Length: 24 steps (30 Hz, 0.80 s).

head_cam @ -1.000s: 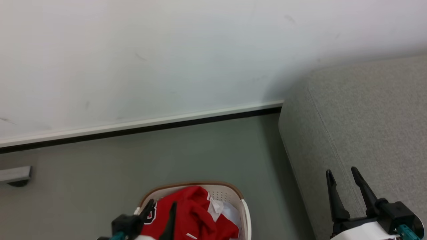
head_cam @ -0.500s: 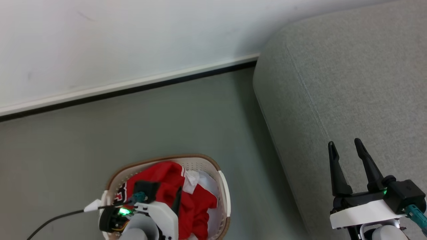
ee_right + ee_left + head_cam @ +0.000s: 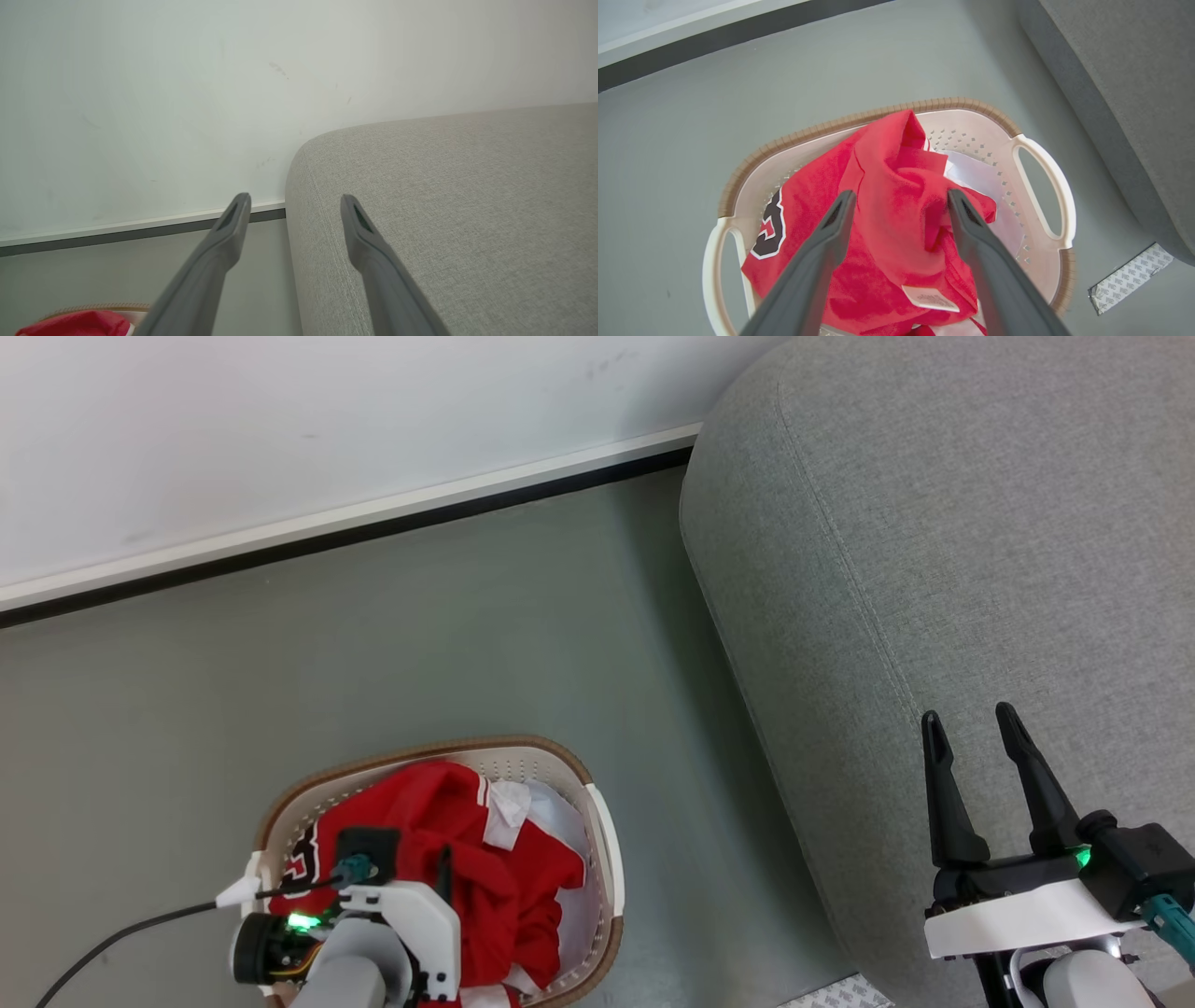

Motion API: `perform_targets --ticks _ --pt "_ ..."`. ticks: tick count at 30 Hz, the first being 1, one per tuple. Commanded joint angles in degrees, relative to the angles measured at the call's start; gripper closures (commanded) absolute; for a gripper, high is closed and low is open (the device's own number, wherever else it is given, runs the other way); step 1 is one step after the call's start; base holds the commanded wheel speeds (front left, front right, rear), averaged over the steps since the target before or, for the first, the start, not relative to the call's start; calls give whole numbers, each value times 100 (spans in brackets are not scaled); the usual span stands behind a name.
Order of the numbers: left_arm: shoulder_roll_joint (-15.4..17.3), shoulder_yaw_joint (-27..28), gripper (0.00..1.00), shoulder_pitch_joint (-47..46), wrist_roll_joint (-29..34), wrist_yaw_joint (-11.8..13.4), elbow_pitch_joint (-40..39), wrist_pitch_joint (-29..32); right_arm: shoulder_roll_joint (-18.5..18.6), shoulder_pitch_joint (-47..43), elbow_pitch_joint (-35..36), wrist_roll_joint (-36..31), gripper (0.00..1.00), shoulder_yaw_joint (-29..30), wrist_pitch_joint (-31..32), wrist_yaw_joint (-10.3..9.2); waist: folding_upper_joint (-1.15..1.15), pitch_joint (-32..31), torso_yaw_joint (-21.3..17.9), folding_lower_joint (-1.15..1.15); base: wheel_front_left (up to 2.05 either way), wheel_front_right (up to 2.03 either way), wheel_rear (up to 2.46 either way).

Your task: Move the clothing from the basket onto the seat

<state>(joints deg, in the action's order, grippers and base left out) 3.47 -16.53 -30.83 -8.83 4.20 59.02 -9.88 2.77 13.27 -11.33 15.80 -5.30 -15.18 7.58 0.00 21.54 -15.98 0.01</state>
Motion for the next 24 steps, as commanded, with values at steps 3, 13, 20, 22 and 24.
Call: perform_targets --ticks 3,13,20,22,24 --pt "40 34 0 -128 -140 14 173 -123 21 86 14 -32 0 14 5 -17 0 61 20 -1 0 0 0" --pt "-9 -116 0 -486 -202 -69 582 -215 22 257 101 15 0 -40 5 -17 0 440 -25 -1 0 0 0" --pt "23 -205 0 -849 -161 -19 854 -220 21 363 149 68 0 -26 5 -17 0 835 -66 -1 0 0 0" --pt "33 -234 0 -956 -143 -20 909 -239 21 415 172 83 0 -33 5 -17 0 949 -75 -1 0 0 0" --pt "30 -267 0 -1059 -129 -15 963 -238 21 453 195 87 0 -40 5 -17 0 1046 -80 -1 0 0 0"
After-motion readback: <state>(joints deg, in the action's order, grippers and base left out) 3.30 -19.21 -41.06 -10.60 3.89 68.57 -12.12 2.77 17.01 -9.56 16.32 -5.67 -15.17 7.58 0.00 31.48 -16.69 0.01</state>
